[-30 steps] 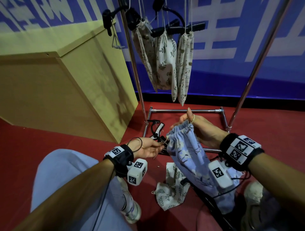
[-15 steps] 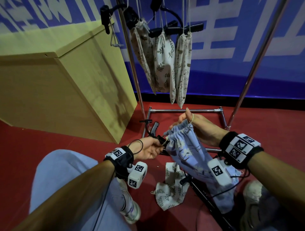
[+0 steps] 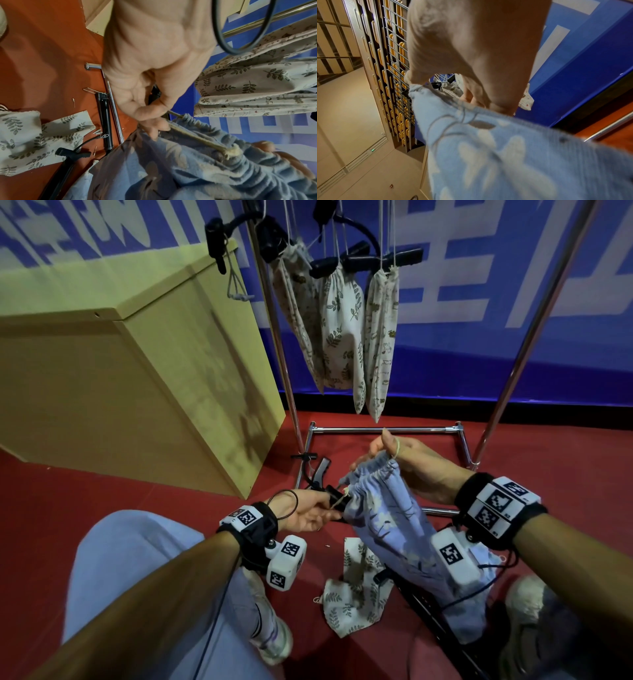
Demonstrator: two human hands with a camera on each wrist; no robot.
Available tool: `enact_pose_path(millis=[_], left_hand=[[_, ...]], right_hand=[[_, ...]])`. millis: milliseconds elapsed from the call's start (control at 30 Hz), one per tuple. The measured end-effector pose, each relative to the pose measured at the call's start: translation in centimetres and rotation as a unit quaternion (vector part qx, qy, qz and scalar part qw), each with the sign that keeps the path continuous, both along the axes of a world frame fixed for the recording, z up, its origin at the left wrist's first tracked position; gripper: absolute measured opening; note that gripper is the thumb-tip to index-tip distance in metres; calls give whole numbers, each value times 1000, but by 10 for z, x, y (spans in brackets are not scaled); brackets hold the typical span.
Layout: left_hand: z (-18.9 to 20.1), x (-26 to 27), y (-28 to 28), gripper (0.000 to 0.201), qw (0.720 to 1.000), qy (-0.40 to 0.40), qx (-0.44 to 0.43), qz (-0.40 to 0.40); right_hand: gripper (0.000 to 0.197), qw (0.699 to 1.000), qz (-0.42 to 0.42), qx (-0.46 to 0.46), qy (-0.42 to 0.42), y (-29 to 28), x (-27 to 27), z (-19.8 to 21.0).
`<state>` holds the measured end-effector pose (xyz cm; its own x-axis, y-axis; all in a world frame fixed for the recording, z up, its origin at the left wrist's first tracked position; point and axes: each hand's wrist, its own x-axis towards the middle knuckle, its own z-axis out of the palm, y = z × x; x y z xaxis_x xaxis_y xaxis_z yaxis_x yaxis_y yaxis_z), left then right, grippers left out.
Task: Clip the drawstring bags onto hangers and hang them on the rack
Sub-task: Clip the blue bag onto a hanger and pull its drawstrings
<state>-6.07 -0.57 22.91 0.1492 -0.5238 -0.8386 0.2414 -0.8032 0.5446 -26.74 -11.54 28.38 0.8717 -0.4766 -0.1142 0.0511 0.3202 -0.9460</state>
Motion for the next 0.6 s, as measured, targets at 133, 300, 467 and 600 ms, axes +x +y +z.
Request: enact_pose_path(millis=[133, 300, 467, 600], left_hand=[[0, -2, 4, 8, 999, -43, 14, -2], [4, -3, -2, 15, 967, -225, -109, 40], [22, 13, -17, 23, 901, -339, -258, 84], [48, 32, -21, 22, 910, -139, -290, 263]], right_hand=[[74, 999, 27, -38, 7, 3, -2, 0], [52, 984, -1, -156, 82, -1, -5, -2], [39, 939, -251, -232, 38, -17, -4, -4], [37, 955, -293, -33, -23, -31, -3, -9]])
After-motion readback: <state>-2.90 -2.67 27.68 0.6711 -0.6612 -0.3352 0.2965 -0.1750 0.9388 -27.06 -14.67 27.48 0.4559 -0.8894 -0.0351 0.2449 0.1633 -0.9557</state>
